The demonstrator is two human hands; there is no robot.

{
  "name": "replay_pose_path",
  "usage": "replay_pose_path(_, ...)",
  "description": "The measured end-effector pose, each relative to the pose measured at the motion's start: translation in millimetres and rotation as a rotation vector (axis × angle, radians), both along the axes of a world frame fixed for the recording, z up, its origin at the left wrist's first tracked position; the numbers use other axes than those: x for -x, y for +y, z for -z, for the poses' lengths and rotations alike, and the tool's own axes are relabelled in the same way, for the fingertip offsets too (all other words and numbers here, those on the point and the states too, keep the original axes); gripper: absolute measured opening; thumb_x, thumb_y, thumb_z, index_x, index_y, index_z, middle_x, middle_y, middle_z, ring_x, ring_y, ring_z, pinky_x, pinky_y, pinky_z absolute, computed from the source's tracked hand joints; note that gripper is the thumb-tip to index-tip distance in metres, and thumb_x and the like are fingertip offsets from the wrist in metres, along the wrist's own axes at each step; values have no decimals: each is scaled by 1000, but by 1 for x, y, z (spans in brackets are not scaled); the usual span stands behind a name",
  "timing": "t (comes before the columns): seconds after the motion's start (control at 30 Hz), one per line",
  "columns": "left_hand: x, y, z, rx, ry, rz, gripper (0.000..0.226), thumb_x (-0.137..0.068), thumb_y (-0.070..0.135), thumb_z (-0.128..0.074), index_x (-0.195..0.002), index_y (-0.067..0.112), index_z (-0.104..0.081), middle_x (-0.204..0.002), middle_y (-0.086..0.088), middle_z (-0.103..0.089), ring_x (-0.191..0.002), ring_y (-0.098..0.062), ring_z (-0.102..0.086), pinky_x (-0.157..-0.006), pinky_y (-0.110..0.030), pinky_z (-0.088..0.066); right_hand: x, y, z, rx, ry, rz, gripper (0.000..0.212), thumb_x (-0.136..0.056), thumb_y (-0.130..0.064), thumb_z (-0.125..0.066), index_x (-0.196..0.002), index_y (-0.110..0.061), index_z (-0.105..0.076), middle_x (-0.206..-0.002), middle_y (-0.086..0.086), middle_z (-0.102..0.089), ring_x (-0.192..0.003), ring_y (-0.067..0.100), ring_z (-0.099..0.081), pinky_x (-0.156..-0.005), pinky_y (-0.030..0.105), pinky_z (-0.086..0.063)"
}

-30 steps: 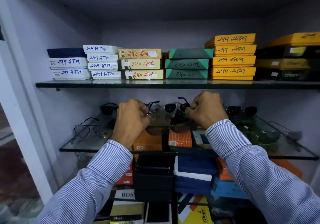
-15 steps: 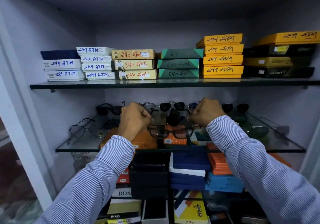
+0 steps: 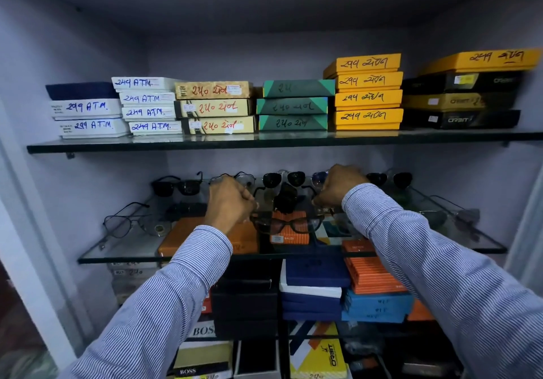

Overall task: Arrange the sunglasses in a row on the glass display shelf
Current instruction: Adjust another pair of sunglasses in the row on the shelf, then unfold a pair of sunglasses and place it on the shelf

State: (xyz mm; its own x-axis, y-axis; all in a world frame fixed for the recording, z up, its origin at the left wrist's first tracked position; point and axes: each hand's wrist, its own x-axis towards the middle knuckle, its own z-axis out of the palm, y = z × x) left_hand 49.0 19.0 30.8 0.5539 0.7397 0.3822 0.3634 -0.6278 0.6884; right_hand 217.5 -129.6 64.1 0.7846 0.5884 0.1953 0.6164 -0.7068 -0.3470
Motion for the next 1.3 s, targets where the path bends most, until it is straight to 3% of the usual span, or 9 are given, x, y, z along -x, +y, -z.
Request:
replay_pose_path(0.2, -6, 6, 6, -4, 37, 21, 6, -85, 8, -80, -88, 3, -79, -88, -10, -76, -74, -19, -71, -89, -44, -63, -5, 8, 5, 68, -36, 10, 40, -58, -38, -85, -86, -17, -65, -65, -1, -53, -55, 14, -50, -51, 24, -42)
replay_pose_path(0.33, -9, 9, 10, -3, 42, 33, 4, -86, 9, -79, -87, 5, -77, -93, -9, -78, -56, -8, -68, -70, -30, -64, -9, 10, 7, 100, -35, 9, 50, -58, -37, -86, -98, -16, -64, -67, -1, -50, -59, 18, -50, -57, 25, -44)
replay_pose_path(0.43, -10, 10, 11, 13, 51, 28, 5, -85, 9, -80, -87, 4, -77, -93, -8, -78, -58, -10, -68, -81, -39, -65, -11, 12, 9, 104, -29, -7, 57, -62, -33, -84, -112, -14, -64, -69, -2, -47, -57, 14, -47, -56, 25, -43)
replay_pose_path(0.53, -11, 11, 12, 20, 57, 34, 10, -85, 11, -80, -89, 3, -77, -90, -9, -78, -56, -11, -70, -60, -24, -62, -13, 14, 9, 116, -23, -5, 58, -65, -32, -84, -115, -12, -63, -74, 0, -49, -61, 16, -51, -51, 24, -41)
replay_pose_path(0.63, -10, 12, 12, 19, 54, 32, 15, -85, 17, -82, -85, 3, -77, -76, -8, -77, -45, -5, -66, -45, -12, -52, -13, 15, 8, 145, -75, 18, 59, -67, -37, -83, -116, -11, -63, -95, 8, -60, -82, 26, -62, -65, 31, -51)
replay_pose_path(0.8, -6, 13, 7, -71, -13, 33, 23, -84, 24, -82, -78, 3, -76, -72, -8, -74, -68, -19, -72, -75, -31, -62, 2, 36, -4, 125, -346, -99, 31, -81, -28, -70, -106, -10, -69, -109, 15, -65, -95, 35, -66, -70, 33, -47)
replay_pose_path(1.0, 3, 11, -3, -174, -69, 43, 17, -82, 26, -83, -72, 14, -76, -76, -1, -76, -72, -12, -69, -72, -22, -50, 2, 79, 0, 406, -420, -464, 36, -84, -20, -70, -119, -26, -69, -121, 10, -64, -100, 33, -66, -72, 32, -48)
replay_pose_path(1.1, 7, 15, -4, -203, -94, 58, 16, -82, 27, -83, -73, 16, -77, -77, 1, -76, -69, -7, -67, -70, -21, -49, -5, 96, 5, 476, -408, -495, 39, -86, -29, -67, -124, -27, -64, -128, 12, -61, -108, 37, -63, -80, 35, -49)
replay_pose_path(1.3, 7, 25, -2, -209, -87, 86, 13, -81, 29, -83, -78, 17, -79, -81, 2, -79, -75, -7, -72, -75, -21, -53, -13, 108, 16, 458, -463, -477, 38, -81, -31, -71, -117, -21, -64, -116, 13, -64, -93, 36, -67, -65, 32, -43)
